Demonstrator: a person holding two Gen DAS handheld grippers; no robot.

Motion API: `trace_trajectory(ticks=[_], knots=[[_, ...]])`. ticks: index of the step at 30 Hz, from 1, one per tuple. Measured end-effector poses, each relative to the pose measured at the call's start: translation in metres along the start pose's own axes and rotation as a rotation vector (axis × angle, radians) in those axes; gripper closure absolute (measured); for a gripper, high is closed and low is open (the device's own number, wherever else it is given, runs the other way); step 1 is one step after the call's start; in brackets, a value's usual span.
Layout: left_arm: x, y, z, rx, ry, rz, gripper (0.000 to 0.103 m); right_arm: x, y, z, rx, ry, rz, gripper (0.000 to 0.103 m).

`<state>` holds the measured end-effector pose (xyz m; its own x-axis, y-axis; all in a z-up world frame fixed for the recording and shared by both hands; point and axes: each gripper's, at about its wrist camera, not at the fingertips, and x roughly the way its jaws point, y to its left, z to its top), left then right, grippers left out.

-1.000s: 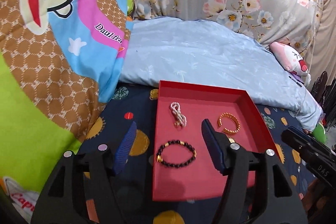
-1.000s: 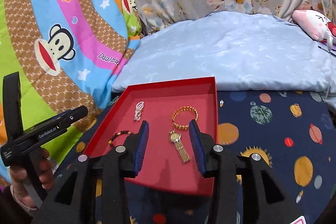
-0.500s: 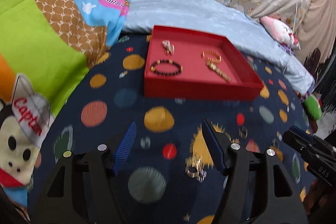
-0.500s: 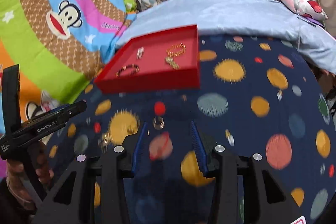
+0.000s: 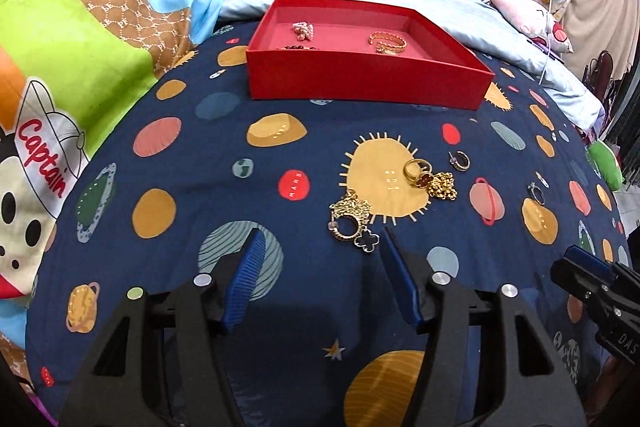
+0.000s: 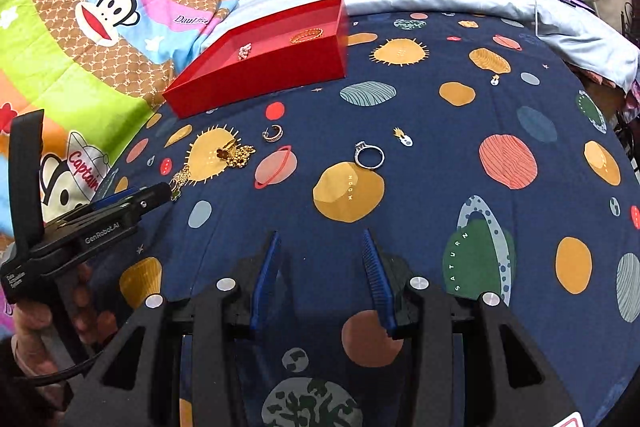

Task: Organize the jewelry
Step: 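Move both tools back over the remaining rings and earrings, then grasp the silver ring with the right tool while the left tool grasps a gold ring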

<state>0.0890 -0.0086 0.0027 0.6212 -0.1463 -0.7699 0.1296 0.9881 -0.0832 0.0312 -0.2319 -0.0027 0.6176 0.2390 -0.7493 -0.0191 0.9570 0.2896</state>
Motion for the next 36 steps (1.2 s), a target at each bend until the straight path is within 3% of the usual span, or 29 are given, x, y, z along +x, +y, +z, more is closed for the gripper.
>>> trace_trajectory(ticks=[24,28,34,36], knots=[[0.009,-0.001,0.003,-0.028,-0.001,-0.012,0.046,0.034,-0.011,0.045,0.001,-0.021,-0.058,0.061],[0.009,0.002,0.003,-0.030,-0.001,-0.011,0.046,0.040,-0.013,0.049,-0.001,-0.011,-0.069,0.065],[0.009,0.003,0.003,-0.030,-0.003,-0.011,0.046,0.045,-0.013,0.052,-0.014,-0.001,-0.096,0.082],[0.009,0.003,0.003,-0.031,-0.003,-0.012,0.046,0.044,-0.012,0.052,-0.014,-0.001,-0.098,0.083]])
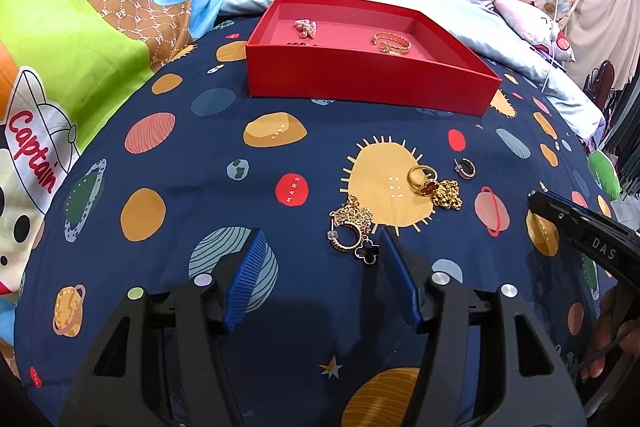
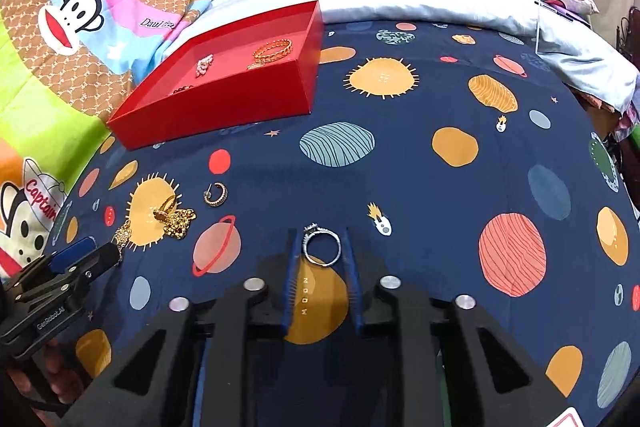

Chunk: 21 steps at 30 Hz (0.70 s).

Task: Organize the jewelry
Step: 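Grasp the silver ring with the right tool while the left tool grasps a gold ring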

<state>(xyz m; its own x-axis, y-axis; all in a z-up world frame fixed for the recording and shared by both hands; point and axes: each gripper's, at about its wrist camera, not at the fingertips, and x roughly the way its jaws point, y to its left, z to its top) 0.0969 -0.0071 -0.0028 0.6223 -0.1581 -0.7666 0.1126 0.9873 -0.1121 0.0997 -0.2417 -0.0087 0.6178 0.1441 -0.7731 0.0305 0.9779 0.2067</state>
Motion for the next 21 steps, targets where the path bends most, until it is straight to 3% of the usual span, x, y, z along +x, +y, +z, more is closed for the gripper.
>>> trace_trajectory(ticks=[11,21], knots=[[-0.003,-0.002,-0.002,0.004,0.000,-0.021,0.046,-0.004,0.000,-0.002,0.016,-0.013,0.025,0.084],[-0.002,-0.001,-0.001,-0.003,0.008,-0.066,0.067,-0.008,0.011,-0.009,0.009,-0.009,0.068,0.084]])
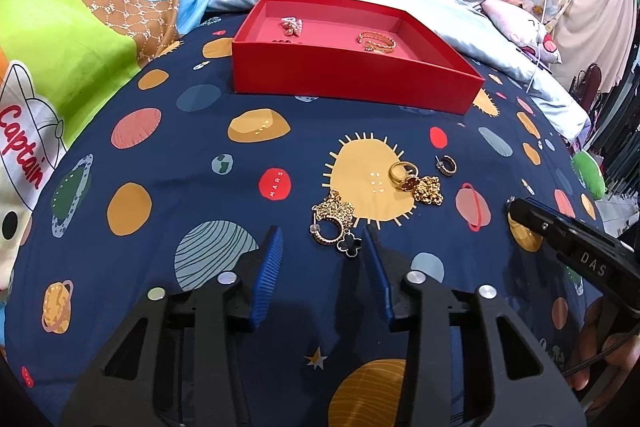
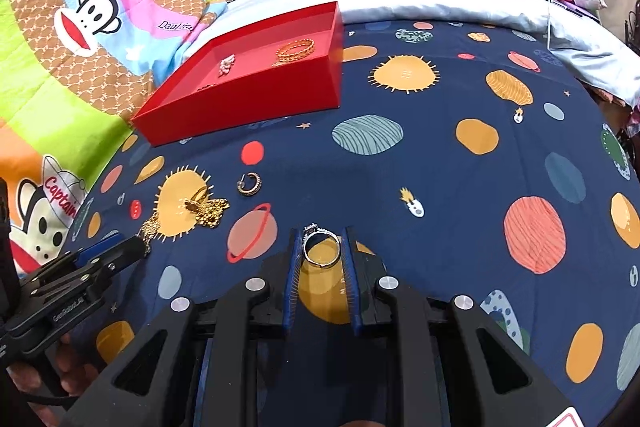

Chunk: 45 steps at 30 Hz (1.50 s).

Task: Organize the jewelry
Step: 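Grasp the silver ring with the right tool while the left tool grasps a gold ring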

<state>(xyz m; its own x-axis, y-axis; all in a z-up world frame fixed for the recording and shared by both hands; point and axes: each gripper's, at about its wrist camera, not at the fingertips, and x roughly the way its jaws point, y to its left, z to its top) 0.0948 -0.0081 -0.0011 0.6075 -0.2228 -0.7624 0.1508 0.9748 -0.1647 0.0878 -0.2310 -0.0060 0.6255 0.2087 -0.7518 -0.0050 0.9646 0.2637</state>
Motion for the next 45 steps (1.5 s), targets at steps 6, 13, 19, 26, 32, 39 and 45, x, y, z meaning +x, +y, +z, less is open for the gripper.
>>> trace_trajectory(ticks=[6,13,19,26,32,39,45], knots=[[0.004,-0.001,0.004,0.000,0.001,-0.003,0.077,0.000,0.000,-0.001,0.004,0.001,0.008,0.084],[0.001,-0.010,0.012,0.008,-0.007,-0.040,0.077,-0.001,-0.002,0.000,0.013,-0.006,0.012,0.084],[0.006,-0.034,0.026,0.024,-0.007,-0.115,0.077,-0.005,-0.004,0.001,0.019,-0.012,0.013,0.084],[0.029,-0.054,0.031,0.042,0.030,-0.104,0.077,-0.007,-0.010,0.002,0.031,-0.015,0.014,0.084],[0.034,-0.051,0.030,0.019,0.039,-0.088,0.083,-0.006,-0.011,0.002,0.033,-0.014,0.017,0.084],[0.036,-0.046,0.034,-0.013,0.031,-0.075,0.083,-0.006,-0.011,0.002,0.034,-0.016,0.015,0.084],[0.038,-0.044,0.036,-0.013,0.028,-0.070,0.083,-0.005,-0.009,0.000,0.032,-0.012,0.017,0.084]])
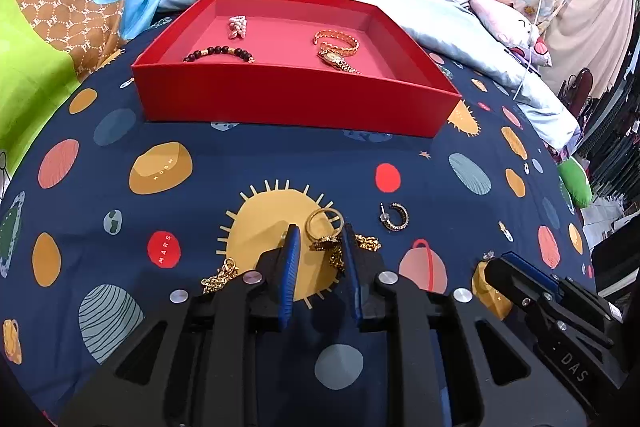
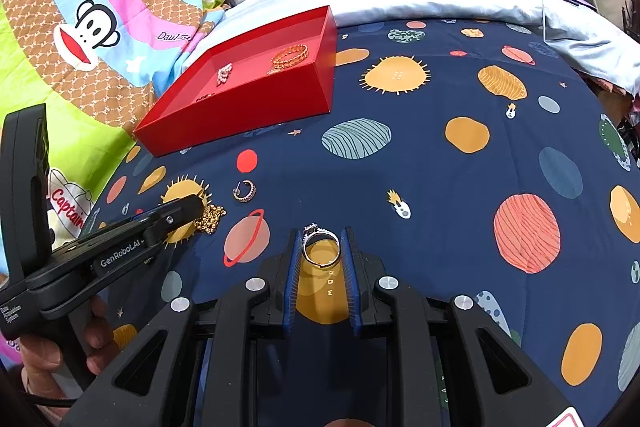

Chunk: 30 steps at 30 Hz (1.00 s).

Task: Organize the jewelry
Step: 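Grasp the silver ring with the right tool while the left tool grasps a gold ring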

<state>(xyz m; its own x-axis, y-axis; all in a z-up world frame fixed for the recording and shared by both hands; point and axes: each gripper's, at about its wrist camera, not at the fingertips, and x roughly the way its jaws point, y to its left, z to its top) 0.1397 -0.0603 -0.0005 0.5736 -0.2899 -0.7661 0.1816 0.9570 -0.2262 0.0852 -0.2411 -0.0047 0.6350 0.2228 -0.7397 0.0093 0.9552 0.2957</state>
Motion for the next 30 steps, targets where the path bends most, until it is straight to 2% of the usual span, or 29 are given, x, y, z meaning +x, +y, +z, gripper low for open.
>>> trace_trajectory(ticks=[5,9,16,30], knots=[[0.002,0.001,0.002,-0.009,0.004,-0.028,0.083,0.000,0.000,0.000,0.001,0.000,0.002,0.084],[0.001,0.003,0.003,-0.019,0.005,-0.039,0.089,0.000,0.002,-0.001,0.001,-0.004,0.004,0.084],[-0.010,0.001,0.004,-0.001,-0.027,-0.034,0.089,-0.003,0.003,0.001,0.002,-0.012,0.013,0.084],[-0.066,0.000,0.014,0.024,-0.133,-0.092,0.089,-0.027,0.018,0.017,-0.030,-0.066,0.044,0.084]])
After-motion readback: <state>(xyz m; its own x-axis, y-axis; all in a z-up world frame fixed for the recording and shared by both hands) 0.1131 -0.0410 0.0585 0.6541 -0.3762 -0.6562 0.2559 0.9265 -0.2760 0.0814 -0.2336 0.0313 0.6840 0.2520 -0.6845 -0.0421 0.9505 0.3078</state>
